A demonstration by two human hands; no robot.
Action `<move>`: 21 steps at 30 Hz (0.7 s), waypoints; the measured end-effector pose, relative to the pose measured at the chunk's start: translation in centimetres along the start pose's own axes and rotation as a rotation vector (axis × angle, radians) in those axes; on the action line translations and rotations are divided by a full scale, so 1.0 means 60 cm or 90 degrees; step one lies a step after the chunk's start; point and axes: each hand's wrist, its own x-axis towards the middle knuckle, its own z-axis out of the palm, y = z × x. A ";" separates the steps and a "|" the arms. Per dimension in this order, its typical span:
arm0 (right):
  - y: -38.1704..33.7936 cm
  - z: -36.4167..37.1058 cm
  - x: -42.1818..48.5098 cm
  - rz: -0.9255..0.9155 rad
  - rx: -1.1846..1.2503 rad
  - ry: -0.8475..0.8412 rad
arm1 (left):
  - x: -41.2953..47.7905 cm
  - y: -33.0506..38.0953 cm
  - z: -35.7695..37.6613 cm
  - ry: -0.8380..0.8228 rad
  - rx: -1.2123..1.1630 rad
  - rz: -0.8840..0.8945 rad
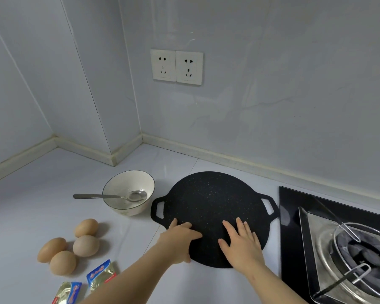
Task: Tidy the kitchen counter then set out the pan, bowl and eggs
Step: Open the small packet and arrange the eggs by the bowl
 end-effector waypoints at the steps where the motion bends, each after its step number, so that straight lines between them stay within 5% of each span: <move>1: -0.001 0.001 0.001 0.003 -0.003 0.003 | 0.003 0.000 0.001 0.002 -0.018 0.001; 21: -0.020 -0.004 0.054 0.000 -0.001 0.019 | 0.083 -0.044 -0.040 -0.001 0.022 0.025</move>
